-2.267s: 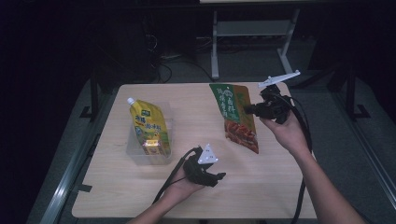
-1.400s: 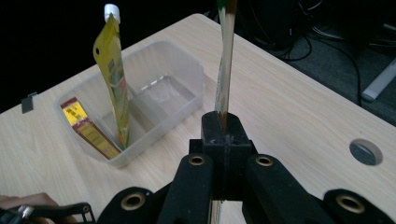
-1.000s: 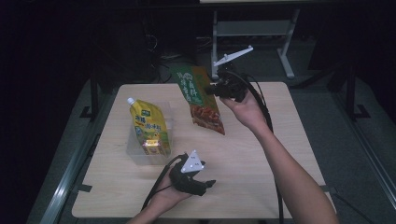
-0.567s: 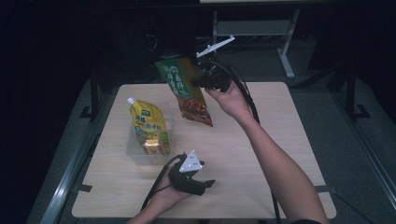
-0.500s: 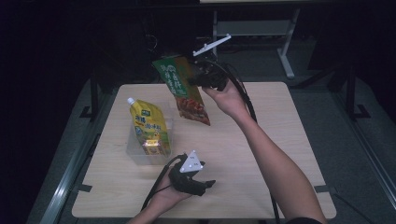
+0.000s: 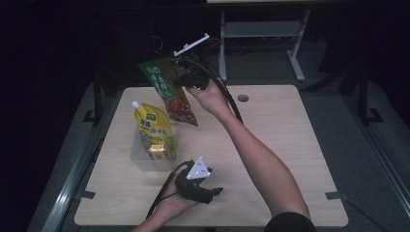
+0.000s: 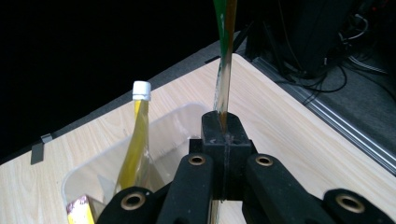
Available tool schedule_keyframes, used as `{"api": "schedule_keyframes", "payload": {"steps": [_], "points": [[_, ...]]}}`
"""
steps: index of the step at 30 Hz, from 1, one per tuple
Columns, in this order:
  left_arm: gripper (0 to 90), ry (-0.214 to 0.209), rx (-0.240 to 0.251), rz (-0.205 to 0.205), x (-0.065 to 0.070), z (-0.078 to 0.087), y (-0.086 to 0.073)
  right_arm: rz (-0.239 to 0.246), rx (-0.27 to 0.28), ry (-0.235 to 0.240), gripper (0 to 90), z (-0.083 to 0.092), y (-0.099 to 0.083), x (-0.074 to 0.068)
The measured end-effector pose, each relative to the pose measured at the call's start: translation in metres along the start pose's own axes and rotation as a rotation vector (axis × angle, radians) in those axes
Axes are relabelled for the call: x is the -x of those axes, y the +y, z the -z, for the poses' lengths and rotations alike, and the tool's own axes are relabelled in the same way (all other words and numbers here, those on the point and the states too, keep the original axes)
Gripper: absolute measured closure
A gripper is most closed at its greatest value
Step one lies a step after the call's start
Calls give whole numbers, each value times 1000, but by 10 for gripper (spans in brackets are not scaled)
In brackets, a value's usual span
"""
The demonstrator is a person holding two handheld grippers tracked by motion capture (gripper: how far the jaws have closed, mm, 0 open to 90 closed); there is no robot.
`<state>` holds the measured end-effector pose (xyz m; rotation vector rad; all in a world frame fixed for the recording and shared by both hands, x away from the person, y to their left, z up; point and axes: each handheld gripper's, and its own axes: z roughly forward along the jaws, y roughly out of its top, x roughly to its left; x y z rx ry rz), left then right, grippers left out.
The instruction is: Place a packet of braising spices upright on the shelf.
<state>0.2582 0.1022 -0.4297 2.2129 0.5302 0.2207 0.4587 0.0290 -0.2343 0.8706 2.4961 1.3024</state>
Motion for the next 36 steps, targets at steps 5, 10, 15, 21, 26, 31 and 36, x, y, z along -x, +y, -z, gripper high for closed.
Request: {"api": "schedule_keyframes", "payload": {"steps": [5, 10, 15, 21, 26, 31, 36], "points": [[283, 3, -3, -10, -1, 2, 0, -3, -8, 16, 900, -21, 4, -3], [283, 8, -6, -9, -2, 3, -1, -24, -15, 28, 900, -40, 3, -6], [283, 12, -8, -12, -3, 5, -1, -39, -18, 43, 900, -55, 1, -8], [283, 9, -5, -12, -3, 5, -1, -42, -3, 55, 900, -63, -4, -6], [283, 9, -6, -9, -3, 5, -1, -45, 4, 53, 900, -69, -11, -5], [283, 11, -5, -10, -2, 5, -1, -57, 1, 62, 900, -78, -20, -2], [283, 6, -8, -16, -1, 3, -1, -68, 20, 66, 900, -77, -24, 0]]}}
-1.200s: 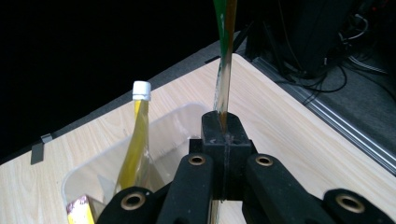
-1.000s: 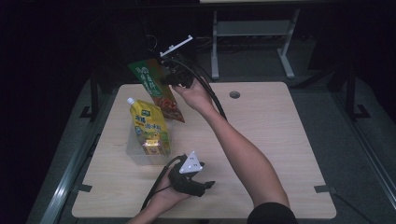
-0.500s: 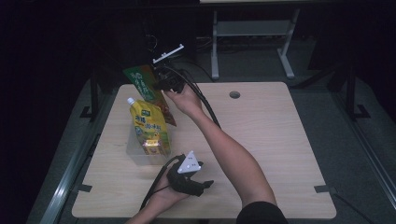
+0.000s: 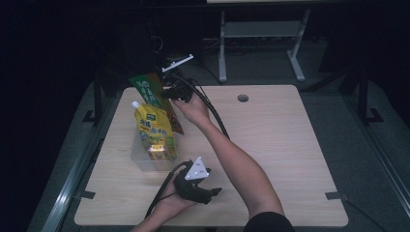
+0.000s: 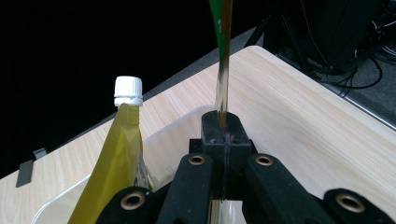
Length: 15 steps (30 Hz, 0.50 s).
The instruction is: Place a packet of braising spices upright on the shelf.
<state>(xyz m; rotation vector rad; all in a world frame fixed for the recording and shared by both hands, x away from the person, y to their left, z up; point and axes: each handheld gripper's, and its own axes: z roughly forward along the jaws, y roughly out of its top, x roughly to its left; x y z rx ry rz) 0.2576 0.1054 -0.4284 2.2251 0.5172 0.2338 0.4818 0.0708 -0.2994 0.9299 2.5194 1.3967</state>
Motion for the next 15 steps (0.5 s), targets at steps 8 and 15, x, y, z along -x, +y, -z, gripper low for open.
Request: {"api": "schedule_keyframes", "payload": {"steps": [8, 15], "points": [[283, 7, 2, 0, -1, 2, 0, -1, 7, 16, 897, 1, -5, 1], [283, 8, 5, 1, -2, 3, 0, 13, -2, 34, 838, -3, -2, 1]]}}
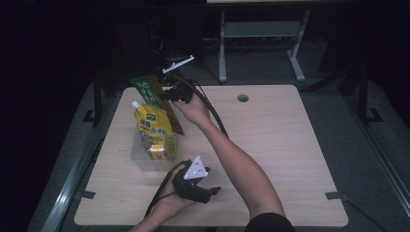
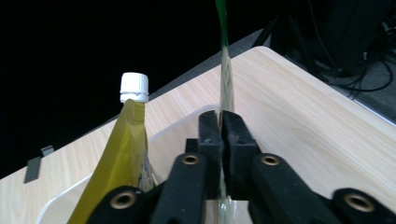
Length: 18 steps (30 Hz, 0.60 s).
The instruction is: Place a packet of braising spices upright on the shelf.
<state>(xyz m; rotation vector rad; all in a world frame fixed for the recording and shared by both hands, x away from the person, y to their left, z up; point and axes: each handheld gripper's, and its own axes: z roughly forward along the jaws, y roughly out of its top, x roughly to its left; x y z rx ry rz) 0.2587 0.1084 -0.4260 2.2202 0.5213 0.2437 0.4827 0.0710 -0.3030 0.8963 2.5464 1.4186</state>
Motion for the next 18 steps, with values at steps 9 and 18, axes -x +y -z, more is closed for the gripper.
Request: {"api": "schedule_keyframes", "payload": {"steps": [9, 18], "points": [[283, 1, 13, 10, 1, 2, 0, -17, -76, -1, 737, -19, 3, 3], [284, -1, 6, 0, 0, 3, 0, -28, -92, -6, 892, -27, 3, 5]]}}
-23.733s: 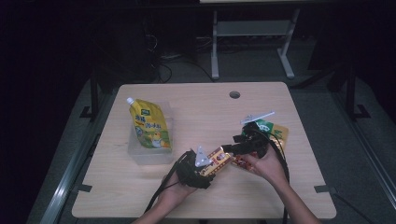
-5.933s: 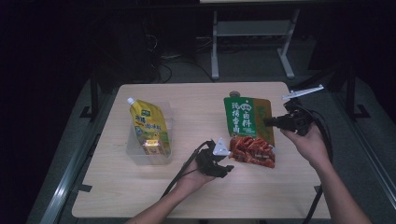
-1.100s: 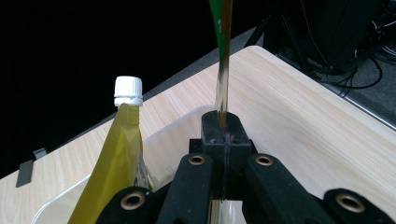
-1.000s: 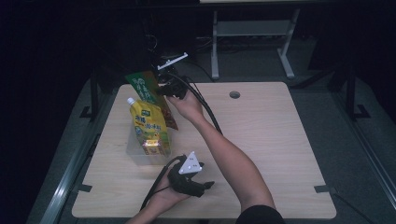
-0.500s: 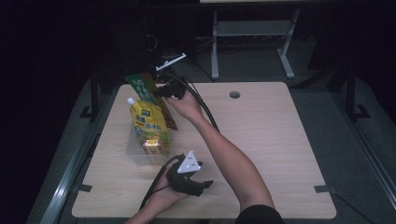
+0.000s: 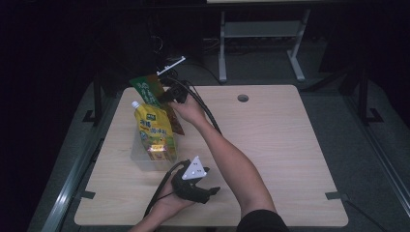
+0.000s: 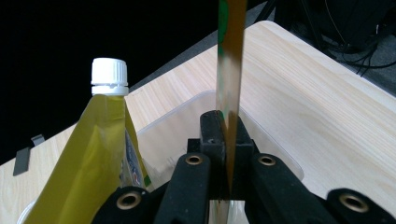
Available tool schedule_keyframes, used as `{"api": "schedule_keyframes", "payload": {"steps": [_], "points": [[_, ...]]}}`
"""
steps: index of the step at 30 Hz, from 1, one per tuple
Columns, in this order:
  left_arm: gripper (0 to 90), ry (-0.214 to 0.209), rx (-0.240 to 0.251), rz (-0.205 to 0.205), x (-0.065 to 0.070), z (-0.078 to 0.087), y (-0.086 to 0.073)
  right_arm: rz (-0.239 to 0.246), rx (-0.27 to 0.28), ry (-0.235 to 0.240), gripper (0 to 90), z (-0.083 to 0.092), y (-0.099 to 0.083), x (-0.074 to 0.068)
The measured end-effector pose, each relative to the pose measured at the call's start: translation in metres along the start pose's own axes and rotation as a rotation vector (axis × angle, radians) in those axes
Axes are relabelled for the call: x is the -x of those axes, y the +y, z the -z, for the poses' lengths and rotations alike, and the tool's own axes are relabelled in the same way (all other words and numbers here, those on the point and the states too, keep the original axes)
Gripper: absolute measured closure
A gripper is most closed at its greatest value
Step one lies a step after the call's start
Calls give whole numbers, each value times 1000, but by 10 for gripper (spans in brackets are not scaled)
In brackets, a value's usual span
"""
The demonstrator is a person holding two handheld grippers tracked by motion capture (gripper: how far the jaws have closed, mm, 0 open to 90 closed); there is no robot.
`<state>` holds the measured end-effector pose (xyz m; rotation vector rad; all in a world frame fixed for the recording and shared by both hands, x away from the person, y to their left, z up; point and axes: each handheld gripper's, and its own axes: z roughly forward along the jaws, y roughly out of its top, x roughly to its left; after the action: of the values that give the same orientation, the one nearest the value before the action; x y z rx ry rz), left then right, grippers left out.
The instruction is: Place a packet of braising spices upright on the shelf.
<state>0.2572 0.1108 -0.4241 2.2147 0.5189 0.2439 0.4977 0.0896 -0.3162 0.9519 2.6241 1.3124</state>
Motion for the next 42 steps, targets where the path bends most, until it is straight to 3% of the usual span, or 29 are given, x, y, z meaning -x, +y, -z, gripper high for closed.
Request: {"api": "schedule_keyframes", "payload": {"steps": [8, 13, 21, 23, 35, 42], "points": [[284, 1, 5, 3, 1, 0, 1, -34, 64, 16, 896, 4, -2, -2], [285, -4, -2, -2, 1, 0, 0, -21, 128, 8, 896, 6, -2, -7], [284, -5, -5, -10, 1, 0, 0, -29, 206, 20, 896, 0, -14, -2], [284, -7, -4, -9, 2, 0, 0, -13, 221, 22, 896, 0, -16, 0], [284, -14, -6, -5, 2, -2, 0, -31, 234, 11, 896, 0, -21, 7], [285, -15, -10, -7, 2, -2, 0, -58, 235, 17, 896, -7, -24, 2]]}}
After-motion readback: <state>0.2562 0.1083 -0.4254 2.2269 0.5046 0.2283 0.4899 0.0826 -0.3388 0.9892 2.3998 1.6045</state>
